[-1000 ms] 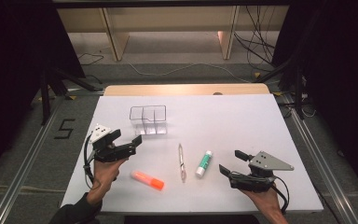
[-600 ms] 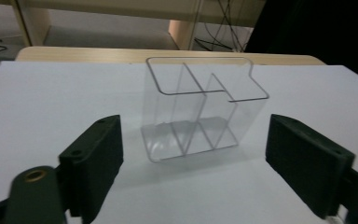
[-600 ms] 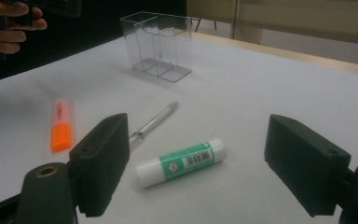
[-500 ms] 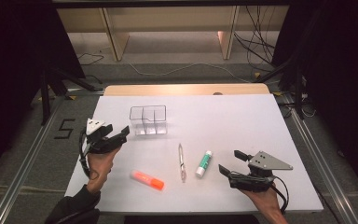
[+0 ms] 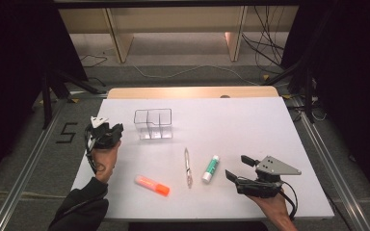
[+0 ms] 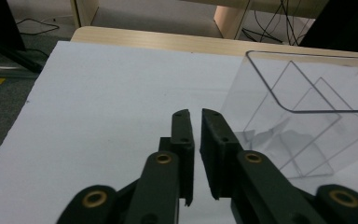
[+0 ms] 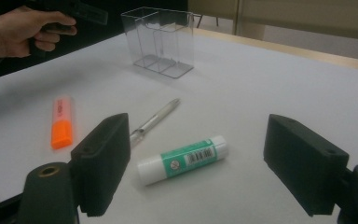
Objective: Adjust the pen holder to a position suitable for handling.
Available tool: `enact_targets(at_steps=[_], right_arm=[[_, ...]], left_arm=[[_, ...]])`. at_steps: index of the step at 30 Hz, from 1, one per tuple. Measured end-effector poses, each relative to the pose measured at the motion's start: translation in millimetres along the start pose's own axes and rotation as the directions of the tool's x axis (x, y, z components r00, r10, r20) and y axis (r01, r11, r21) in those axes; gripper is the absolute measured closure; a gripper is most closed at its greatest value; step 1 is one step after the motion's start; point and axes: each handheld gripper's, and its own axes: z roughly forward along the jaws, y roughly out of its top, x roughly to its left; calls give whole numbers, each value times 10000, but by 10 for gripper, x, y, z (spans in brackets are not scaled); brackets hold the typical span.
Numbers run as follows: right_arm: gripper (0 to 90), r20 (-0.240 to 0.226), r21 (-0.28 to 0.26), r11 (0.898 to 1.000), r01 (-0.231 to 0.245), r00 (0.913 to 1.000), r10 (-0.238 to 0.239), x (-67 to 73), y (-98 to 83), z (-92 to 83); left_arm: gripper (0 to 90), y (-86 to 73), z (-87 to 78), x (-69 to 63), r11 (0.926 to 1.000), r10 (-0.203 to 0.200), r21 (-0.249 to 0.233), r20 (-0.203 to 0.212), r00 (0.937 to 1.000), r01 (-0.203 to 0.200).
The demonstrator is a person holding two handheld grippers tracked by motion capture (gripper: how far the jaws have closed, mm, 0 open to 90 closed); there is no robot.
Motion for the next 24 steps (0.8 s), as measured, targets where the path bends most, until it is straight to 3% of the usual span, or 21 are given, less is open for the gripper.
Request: enact_targets(at_steps=[2,14,16,24], right_arm=[[239,-18,-5,10000,-4,10000,4,0,0,0],[241,-42,61,10000,-23,10000,23,2,-2,6],[241,-48,35,10000,6,10000,-6,2,0,6],[241,-83,18,10000,12,10000,-12,5,-4,16]], left_arm=[[888,4,82,32,10000,-89,36,-30,10000,89],[892,-18,288,33,9984,-126,550,-93,9999,131],[892,-30,318,3,9976,-287,625,58,9996,283],[893,-33,387,-111,9956,-273,902,380,9989,238]])
